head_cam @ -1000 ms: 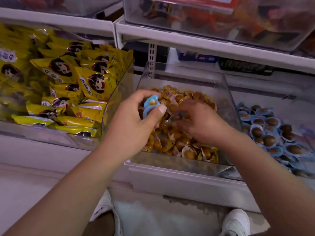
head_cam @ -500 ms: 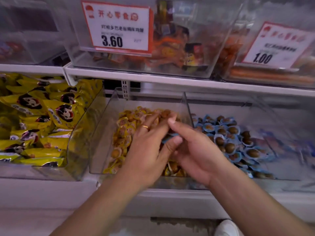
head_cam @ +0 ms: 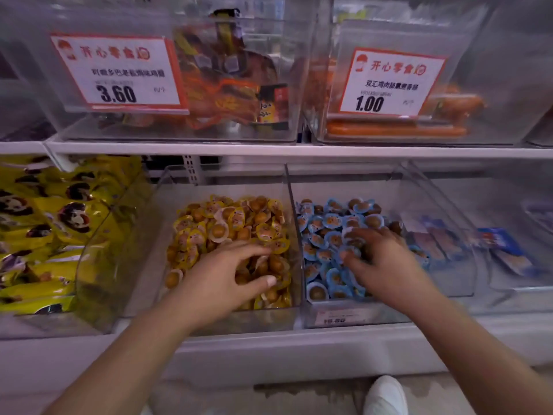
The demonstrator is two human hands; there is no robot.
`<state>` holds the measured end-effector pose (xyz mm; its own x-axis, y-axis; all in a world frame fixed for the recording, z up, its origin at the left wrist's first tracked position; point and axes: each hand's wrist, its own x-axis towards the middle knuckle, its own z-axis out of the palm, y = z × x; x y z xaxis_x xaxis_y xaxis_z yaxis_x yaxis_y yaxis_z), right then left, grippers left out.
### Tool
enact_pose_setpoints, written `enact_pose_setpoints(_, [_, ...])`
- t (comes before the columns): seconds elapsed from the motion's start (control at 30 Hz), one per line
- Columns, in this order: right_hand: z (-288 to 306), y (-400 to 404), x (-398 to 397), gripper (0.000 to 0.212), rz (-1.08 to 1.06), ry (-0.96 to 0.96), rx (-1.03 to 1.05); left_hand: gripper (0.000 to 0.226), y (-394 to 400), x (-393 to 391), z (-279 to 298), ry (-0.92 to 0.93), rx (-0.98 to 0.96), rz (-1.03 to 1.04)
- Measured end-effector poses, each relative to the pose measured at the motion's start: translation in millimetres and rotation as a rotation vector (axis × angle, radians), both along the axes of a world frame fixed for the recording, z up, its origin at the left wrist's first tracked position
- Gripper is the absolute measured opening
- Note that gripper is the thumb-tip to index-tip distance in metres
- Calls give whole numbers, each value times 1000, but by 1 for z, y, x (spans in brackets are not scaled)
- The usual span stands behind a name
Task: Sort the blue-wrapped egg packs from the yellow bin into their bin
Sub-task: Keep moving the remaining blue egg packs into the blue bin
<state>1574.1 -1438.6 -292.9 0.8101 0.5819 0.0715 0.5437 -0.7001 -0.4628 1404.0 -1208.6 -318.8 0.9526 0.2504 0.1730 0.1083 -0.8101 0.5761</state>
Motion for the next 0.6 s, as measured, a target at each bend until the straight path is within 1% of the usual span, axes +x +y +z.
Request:
enact_pose_setpoints(0.03, [-4,2,-6,31,2,-24,98,70,0,4,1,18,15,-16])
enact_pose_setpoints(0.07, [-5,6,-15,37,26,-27,235,78,-2,10,3,73,41,-48])
enact_pose_setpoints(0.1, [-4,13,-24,37,71,-23,355,83,-5,17,5,154,95,-90])
enact_pose_setpoints(0.13, [-4,21,-33,36,122,-10,412,85,-8,25,5,242,174,-132])
enact_pose_setpoints(0.2, [-7,37,-44,38,192,39,458,88,-15,40,5,404,345,-170])
enact_pose_setpoints(0.23, [-9,44,-46,38,198,78,478,94,-16,46,5,475,408,-164])
enact_pose_setpoints(0.3, [-13,55,-47,39,195,138,494,106,-13,53,1,555,481,-162])
enact_pose_setpoints(0.37, [-16,63,-44,42,190,146,480,110,-5,53,-4,539,537,-179])
enact_pose_setpoints(0.4, [-18,65,-42,44,186,136,475,107,2,50,-6,514,585,-187])
enact_pose_setpoints(0.5, [-24,67,-39,48,185,114,468,87,37,35,-11,433,717,-179])
enact_pose_setpoints(0.6, [-28,67,-37,48,186,123,472,80,69,18,-12,384,712,-124])
